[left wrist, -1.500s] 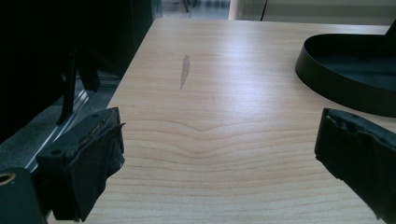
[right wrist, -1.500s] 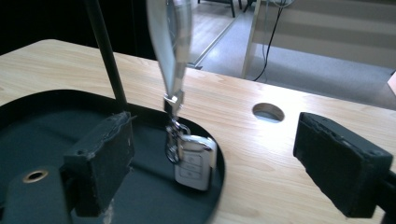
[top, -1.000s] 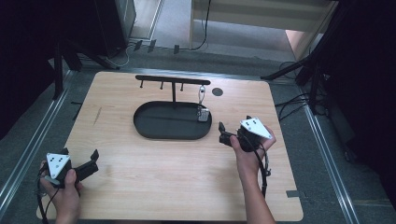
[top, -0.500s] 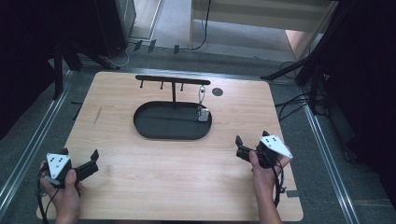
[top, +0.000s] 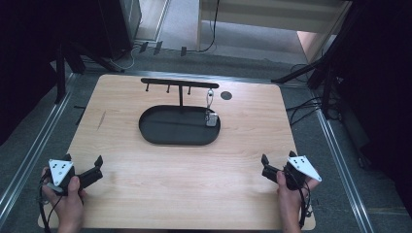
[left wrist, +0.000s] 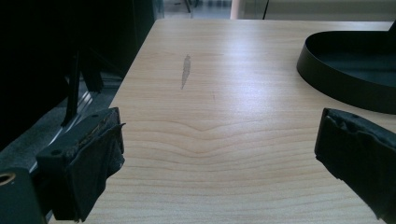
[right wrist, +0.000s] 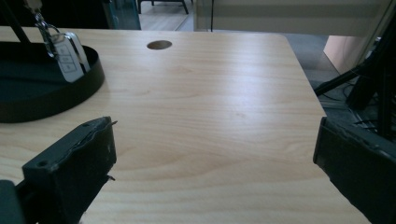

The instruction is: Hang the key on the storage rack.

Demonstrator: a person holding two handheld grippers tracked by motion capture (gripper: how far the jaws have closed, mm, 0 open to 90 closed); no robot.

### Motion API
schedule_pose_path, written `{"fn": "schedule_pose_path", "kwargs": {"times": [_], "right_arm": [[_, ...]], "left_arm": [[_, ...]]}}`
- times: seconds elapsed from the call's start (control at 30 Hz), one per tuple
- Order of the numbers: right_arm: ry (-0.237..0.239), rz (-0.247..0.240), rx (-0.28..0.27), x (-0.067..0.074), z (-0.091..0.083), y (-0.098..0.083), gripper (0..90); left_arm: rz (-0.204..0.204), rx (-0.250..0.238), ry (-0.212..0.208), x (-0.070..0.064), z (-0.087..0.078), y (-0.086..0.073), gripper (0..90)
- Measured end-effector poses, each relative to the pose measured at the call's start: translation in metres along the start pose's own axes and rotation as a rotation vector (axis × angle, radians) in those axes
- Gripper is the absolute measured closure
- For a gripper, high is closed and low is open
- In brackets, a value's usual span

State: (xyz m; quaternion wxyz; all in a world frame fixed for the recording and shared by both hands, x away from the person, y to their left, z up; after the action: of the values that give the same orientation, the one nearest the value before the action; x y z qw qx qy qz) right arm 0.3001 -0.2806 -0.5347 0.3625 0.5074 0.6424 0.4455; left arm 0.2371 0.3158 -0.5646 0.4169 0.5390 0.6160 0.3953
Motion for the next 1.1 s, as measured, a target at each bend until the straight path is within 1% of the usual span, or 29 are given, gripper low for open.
{"fn": "schedule_pose_path", "kwargs": {"times": [0.07, 0.33, 0.6, 0.8, 0.87, 0.93, 0.97, 1.03, 1.1], "right_arm": [[-0.010, -0.004, 0.006, -0.005, -0.004, -0.005, 0.0], [-0.043, 0.015, 0.015, -0.027, -0.021, -0.019, 0.0], [-0.058, 0.017, 0.020, -0.040, -0.038, -0.029, 0.0], [-0.076, 0.040, 0.019, -0.052, -0.051, -0.040, 0.0], [-0.077, 0.068, 0.007, -0.056, -0.055, -0.041, 0.0], [-0.080, 0.083, -0.006, -0.059, -0.059, -0.042, 0.0], [-0.081, 0.083, -0.008, -0.061, -0.060, -0.043, 0.0], [-0.089, 0.093, -0.005, -0.063, -0.062, -0.045, 0.0], [-0.087, 0.101, -0.014, -0.063, -0.063, -0.046, 0.0]], "left_arm": [[0.000, 0.000, 0.000, 0.000, 0.000, 0.000, 1.6], [0.007, 0.001, 0.001, 0.000, 0.000, 0.000, 1.6], [0.011, 0.002, 0.003, 0.000, 0.000, 0.000, 1.6], [0.011, 0.001, 0.004, 0.000, 0.000, 0.000, 1.6], [0.010, 0.001, 0.005, 0.000, 0.000, 0.000, 1.6], [0.008, 0.001, 0.005, 0.000, 0.000, 0.000, 1.6], [0.009, 0.001, 0.006, 0.000, 0.000, 0.000, 1.6], [0.010, 0.001, 0.005, 0.000, 0.000, 0.000, 1.6], [0.008, 0.001, 0.006, 0.000, 0.000, 0.000, 1.6]]}}
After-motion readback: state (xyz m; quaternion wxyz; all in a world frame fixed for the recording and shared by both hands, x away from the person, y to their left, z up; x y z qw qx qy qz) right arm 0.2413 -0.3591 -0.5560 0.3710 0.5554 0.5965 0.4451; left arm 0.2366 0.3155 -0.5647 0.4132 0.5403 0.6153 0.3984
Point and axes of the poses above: each handheld gripper's, and its own axes: z roughly forward along the jaws, y roughly out of its top, x roughly to its left, the point moved 4 cm from there along z, roughly forward along the jaws, and after that the axes turned 3 degrees about -z, right-handed, at the moved point
